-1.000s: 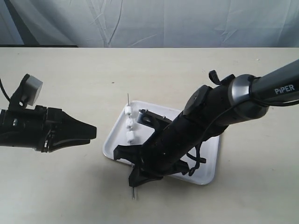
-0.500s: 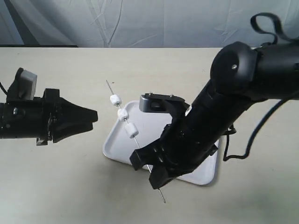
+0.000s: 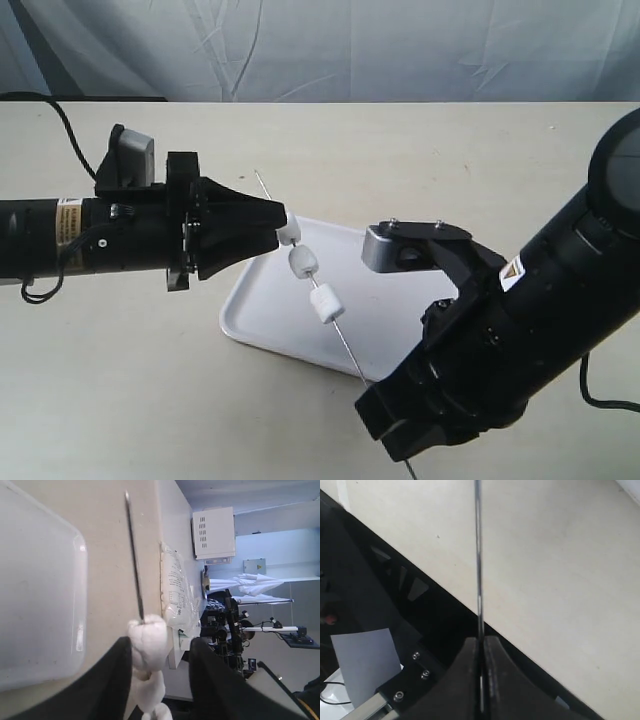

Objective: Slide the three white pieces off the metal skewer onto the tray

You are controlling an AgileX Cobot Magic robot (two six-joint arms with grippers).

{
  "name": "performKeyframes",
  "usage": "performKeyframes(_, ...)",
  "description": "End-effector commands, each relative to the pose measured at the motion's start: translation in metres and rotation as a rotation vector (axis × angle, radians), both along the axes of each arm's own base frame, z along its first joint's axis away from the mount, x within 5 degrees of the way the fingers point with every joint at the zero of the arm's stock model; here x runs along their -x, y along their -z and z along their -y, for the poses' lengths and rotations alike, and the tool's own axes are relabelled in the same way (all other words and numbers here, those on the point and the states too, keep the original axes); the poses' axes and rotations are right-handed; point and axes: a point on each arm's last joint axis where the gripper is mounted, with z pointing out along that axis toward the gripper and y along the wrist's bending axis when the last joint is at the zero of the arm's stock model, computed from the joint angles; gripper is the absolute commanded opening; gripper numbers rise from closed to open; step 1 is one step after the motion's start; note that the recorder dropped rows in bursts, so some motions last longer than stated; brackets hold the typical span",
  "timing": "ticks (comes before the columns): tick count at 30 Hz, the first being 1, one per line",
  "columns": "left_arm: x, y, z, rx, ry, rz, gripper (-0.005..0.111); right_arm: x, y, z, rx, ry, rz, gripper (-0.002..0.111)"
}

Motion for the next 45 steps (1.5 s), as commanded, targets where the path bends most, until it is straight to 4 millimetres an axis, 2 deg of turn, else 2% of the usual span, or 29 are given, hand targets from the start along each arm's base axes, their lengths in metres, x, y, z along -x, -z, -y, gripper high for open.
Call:
performKeyframes(1,-0.0015,0.0021,0.002,-0.025,-0.003,0.003,0.038,0.0004,-0.0013,0.0007,-0.008,0.002,0.011,-0.001)
performKeyframes(21,-0.0017,0.0042,0.0018,-0.047,-0.005,0.001,0.037,0.0001,-0.0022,-0.0006,-0.023,0.013,0.008,-0.001)
performKeyframes(27,-0.0017,0.0044,0.0017,-0.049,-0.006,0.001,0.027,0.0002,-0.0054,0.0,-0.037,0.021,0.03,-0.001)
performKeyframes(33,-0.0027,0.0071,0.0017,-0.056,-0.007,0.007,0.03,0.0012,-0.0082,0.0002,-0.05,0.026,0.034,-0.001)
performKeyframes(45,-0.0051,0.0045,0.0016,-0.027,-0.035,0.009,0.023,0.0016,-0.009,-0.0006,-0.062,0.034,0.026,-0.001)
